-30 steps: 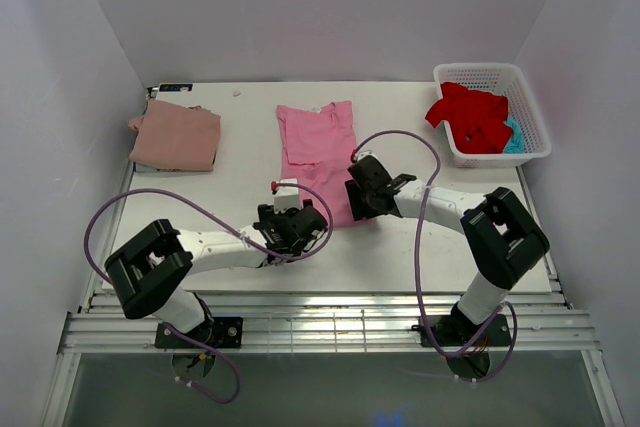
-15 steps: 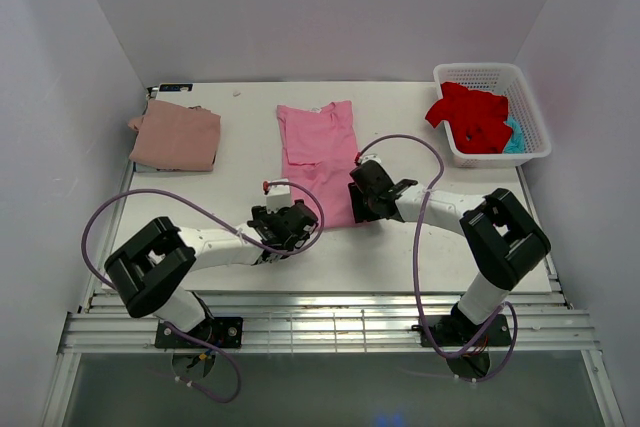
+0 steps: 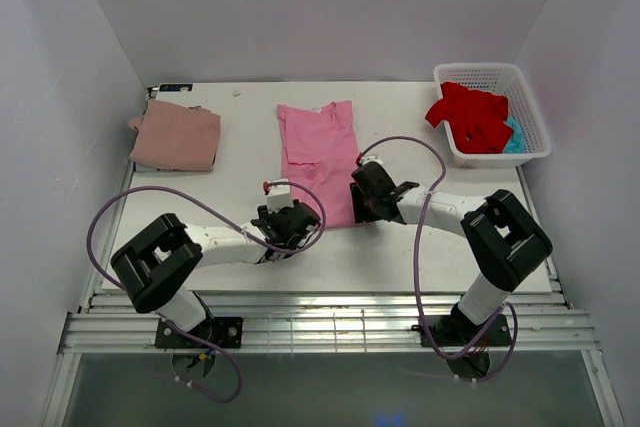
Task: Fold and stack the t-shirts
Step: Grab one side of the 2/3 rectangular tshirt with both arms
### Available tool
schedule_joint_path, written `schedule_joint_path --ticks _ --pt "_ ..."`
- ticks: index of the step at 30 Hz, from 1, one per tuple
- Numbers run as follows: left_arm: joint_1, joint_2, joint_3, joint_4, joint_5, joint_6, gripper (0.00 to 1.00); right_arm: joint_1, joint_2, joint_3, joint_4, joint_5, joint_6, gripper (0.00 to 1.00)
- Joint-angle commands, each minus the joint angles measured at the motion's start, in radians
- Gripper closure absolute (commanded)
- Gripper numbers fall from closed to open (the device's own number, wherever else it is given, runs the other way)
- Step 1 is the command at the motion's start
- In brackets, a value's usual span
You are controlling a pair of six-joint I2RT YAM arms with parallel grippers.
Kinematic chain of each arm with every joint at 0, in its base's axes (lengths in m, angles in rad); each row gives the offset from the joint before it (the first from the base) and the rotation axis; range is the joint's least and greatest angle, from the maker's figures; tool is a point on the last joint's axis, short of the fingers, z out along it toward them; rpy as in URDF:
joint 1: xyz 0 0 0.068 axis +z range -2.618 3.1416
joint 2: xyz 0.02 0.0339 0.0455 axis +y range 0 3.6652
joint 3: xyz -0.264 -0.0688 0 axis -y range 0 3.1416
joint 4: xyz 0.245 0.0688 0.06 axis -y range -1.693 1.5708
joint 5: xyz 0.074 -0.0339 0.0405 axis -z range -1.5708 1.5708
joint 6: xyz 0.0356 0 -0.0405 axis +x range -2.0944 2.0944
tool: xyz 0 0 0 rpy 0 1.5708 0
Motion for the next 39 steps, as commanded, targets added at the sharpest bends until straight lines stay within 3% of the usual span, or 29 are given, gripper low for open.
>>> schedule_joint_path --ticks 1,9,11,12,13,14,23,31,39 --pt "0.005 0.041 0.002 -0.033 0.06 -0.016 0.39 0.004 0.003 -0.03 -0.021 -0.009 0.012 0.51" --pt "0.005 0.074 0.013 -0.042 0.058 -0.019 0.63 0.004 0.0 -0.036 -0.026 -0.02 0.014 0.76" --pt "0.005 0.081 0.014 -0.044 0.055 -0.019 0.7 0.006 -0.002 -0.04 -0.031 -0.017 0.015 0.9" --pt "0.005 0.083 0.014 -0.052 0.054 -0.021 0.75 0.006 -0.002 -0.04 -0.034 -0.015 0.017 0.92" --pt "0.005 0.084 0.014 -0.056 0.052 -0.024 0.91 0.007 -0.005 -0.043 -0.037 -0.017 0.018 0.92" --pt "0.005 0.086 0.013 -0.071 0.046 -0.039 1.0 0.009 -0.008 -0.045 -0.044 -0.017 0.021 0.92" --pt "-0.087 0.032 -0.069 -0.136 0.049 -0.157 1.0 0.134 -0.112 -0.097 -0.176 0.069 0.116 0.92" --pt "-0.302 -0.005 -0.061 -0.364 0.02 -0.444 1.0 0.337 -0.269 -0.207 -0.304 0.109 0.328 0.92" --pt "-0.454 -0.026 0.101 -0.693 -0.08 -0.656 1.0 0.45 -0.351 -0.151 -0.481 0.222 0.454 0.92"
